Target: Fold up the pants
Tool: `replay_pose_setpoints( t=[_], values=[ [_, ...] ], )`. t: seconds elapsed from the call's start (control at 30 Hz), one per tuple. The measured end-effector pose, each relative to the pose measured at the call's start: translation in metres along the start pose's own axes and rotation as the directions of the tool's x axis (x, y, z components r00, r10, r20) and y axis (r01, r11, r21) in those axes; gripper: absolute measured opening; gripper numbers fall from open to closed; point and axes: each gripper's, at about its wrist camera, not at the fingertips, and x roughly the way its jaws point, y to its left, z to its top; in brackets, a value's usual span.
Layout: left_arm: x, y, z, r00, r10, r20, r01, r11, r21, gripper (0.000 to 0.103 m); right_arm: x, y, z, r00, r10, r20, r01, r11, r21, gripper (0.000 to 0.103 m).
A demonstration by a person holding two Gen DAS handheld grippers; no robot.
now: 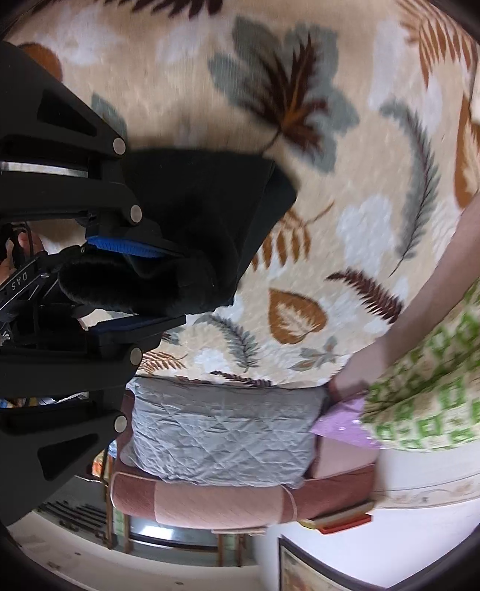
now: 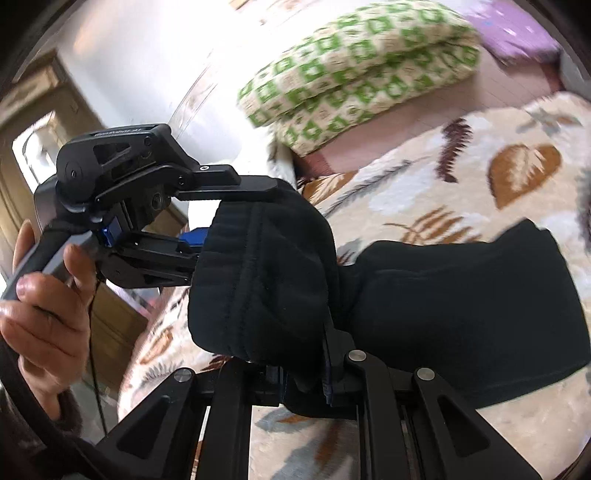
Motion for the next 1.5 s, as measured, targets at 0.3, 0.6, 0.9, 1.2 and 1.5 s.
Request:
replay_pose_setpoints(
  t=[0.3, 0.6, 0.9, 1.2, 1.5],
  values=[
    [0.081, -0.043, 0.005, 0.992, 0.079, -0.102, -0.074, 0.996, 0.052, 0.026, -0.031, -0.066, 0.005, 0.998, 0.039, 0.052, -0.048, 0.979, 0.196, 0.014],
    [0.138, -0.048, 0.009, 0.978, 0.121, -0.170, -0.113, 0.992, 0.054, 0.026, -0.043, -0.131, -0.001, 0.985, 0.135, 0.109, -0.169, 0.891, 0.421, 0.017],
    [0.127, -0.048, 0.015, 0.986, 0.110, -0.121, -0.104, 0.993, 0.061, 0.026, -0.038, -0.168, -0.018, 0.967, 0.228, 0.119, -0.252, 0.749, 0.613, 0.021],
    [0.086, -0.052, 0.001, 0.989, 0.134, -0.068, -0.123, 0.982, 0.145, 0.026, -0.098, -0.161, -0.003, 0.981, 0.186, 0.061, -0.189, 0.809, 0.557, 0.028],
    [0.057, -0.049, -0.064, 0.995, 0.096, -0.004, -0.092, 0.962, 0.259, 0.026, -0.089, -0.151, 0.080, 0.985, 0.155, -0.071, -0.109, 0.892, 0.438, 0.054]
  ],
)
